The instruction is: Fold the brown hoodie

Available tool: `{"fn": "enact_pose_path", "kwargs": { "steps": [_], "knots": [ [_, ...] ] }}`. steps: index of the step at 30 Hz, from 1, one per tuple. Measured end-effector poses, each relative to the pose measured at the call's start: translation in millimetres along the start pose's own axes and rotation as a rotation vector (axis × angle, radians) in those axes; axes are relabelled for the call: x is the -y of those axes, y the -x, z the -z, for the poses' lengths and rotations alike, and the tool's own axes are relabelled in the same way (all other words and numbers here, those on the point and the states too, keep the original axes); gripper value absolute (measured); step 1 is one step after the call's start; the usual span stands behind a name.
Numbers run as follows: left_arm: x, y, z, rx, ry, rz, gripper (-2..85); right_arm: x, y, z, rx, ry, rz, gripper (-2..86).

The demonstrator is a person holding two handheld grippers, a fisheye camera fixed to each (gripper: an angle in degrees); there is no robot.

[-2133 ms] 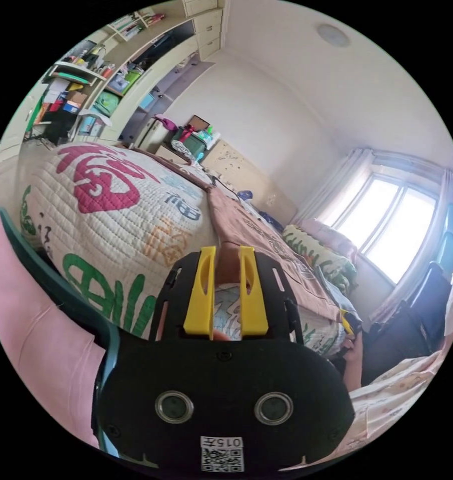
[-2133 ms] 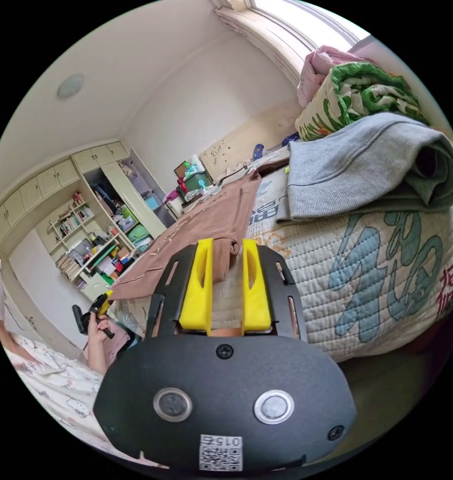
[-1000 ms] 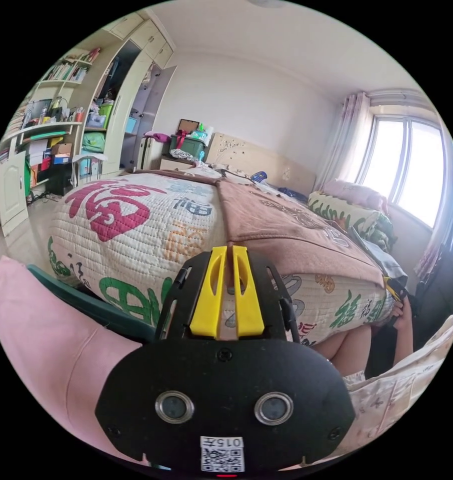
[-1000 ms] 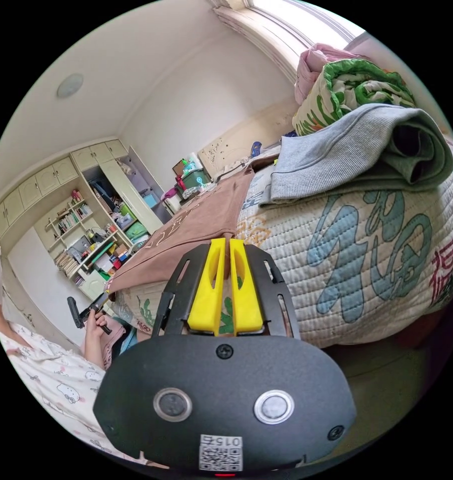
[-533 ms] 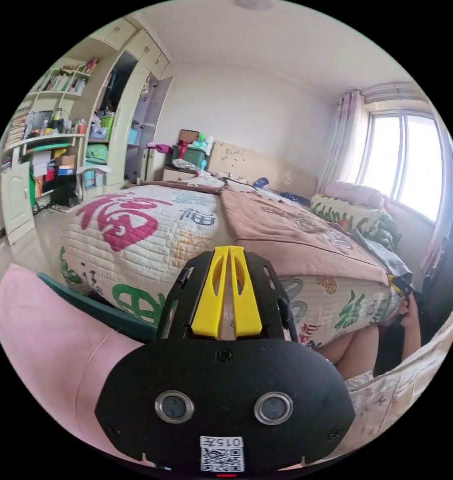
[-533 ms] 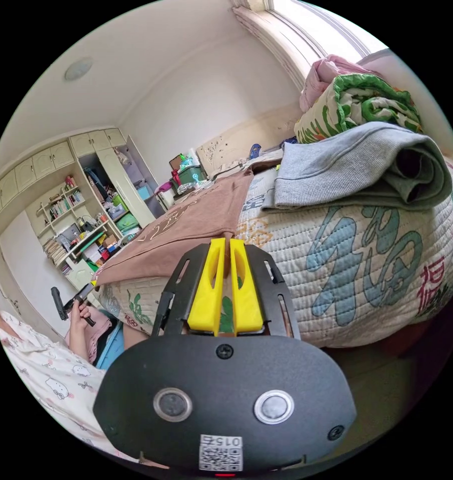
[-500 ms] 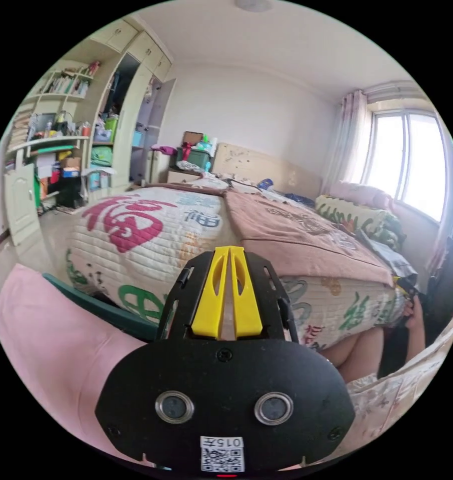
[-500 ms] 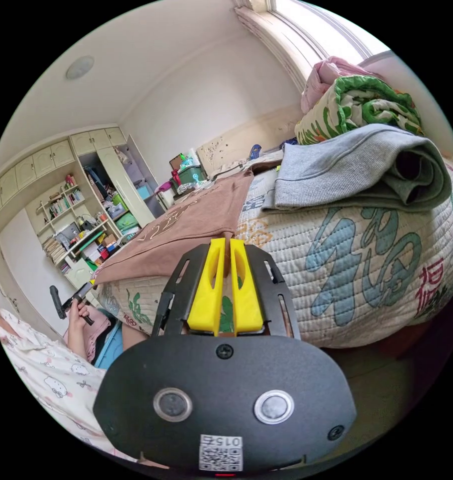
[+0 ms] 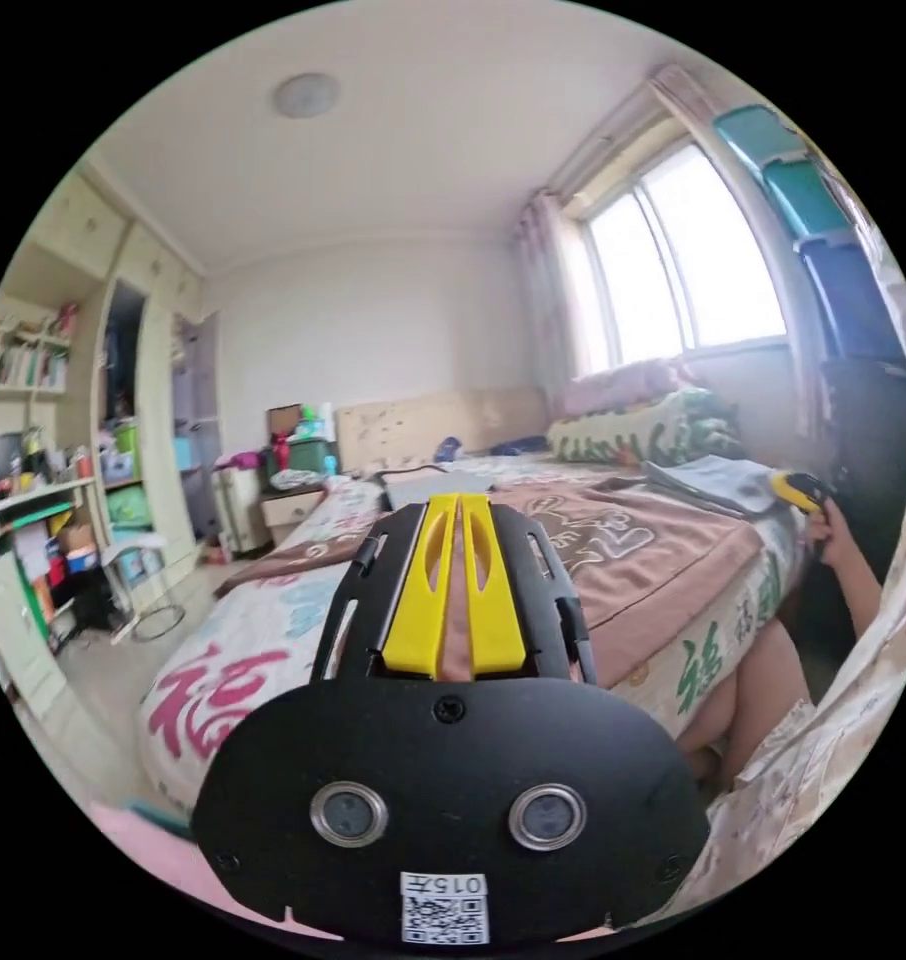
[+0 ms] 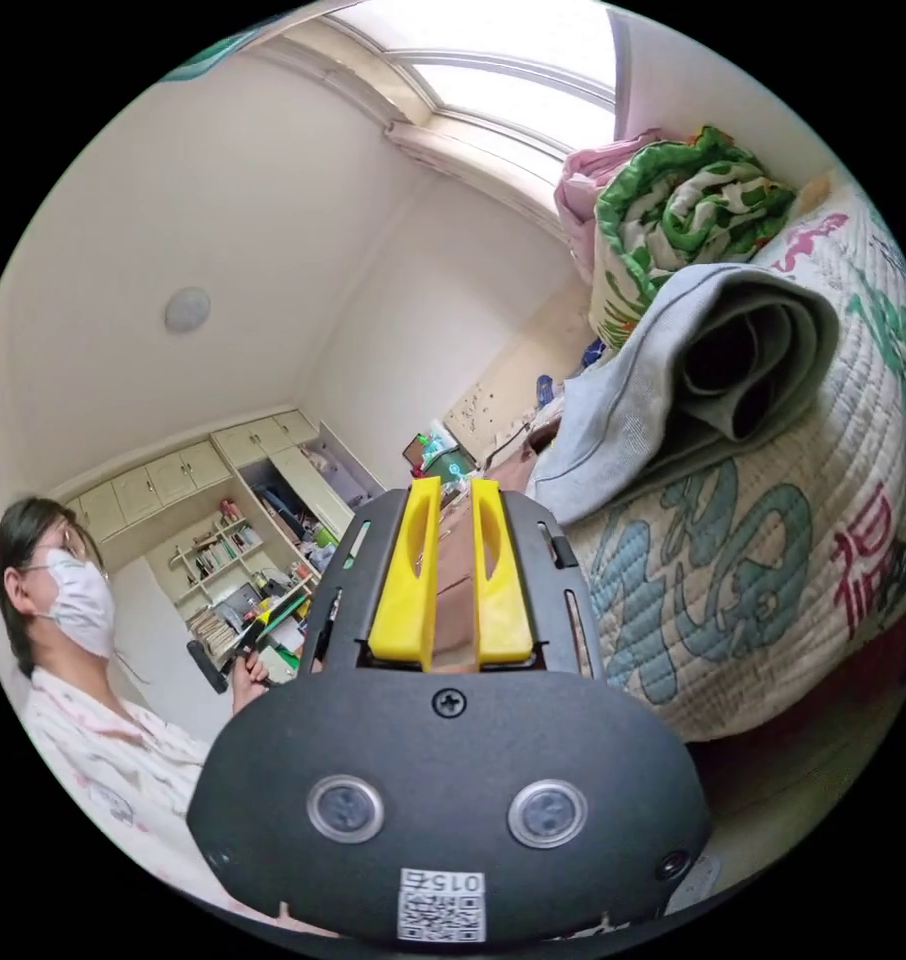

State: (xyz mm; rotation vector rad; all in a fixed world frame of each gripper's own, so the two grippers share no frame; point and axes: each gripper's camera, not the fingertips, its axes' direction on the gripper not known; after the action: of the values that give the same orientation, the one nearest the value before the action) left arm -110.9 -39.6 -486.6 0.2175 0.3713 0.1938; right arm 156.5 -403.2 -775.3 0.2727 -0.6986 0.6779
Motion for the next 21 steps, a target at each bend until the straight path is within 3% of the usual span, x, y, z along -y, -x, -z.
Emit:
{"fn": "enact_pose_path", "kwargs": {
  "steps": [7, 13, 16, 21],
  "knots": [
    [-48.1, -67.4, -142.0, -0.416, 0.363, -0.255, 0.7, 117.2, -16.5, -150.8, -0.013, 0.086, -0.042, 8.4],
    [-130.2, -104.0, -204.9, -0.478, 0.646, -0.4, 0.5, 204.4, -82.5, -320.5, -0.186, 0.191, -0.118, 10.8],
    [-164.3, -112.2, -210.0, -0.46, 0.669, -0.452, 0.1, 232.2, -119.4, -401.2, -0.373, 0.23, -0.113, 11.9],
    [-211.0, -100.2, -214.9, -0.455, 0.673, -0.446, -0.2, 275.7, -204.7, -491.0, -0.395, 0.196, -0.279, 14.1]
  ]
}}
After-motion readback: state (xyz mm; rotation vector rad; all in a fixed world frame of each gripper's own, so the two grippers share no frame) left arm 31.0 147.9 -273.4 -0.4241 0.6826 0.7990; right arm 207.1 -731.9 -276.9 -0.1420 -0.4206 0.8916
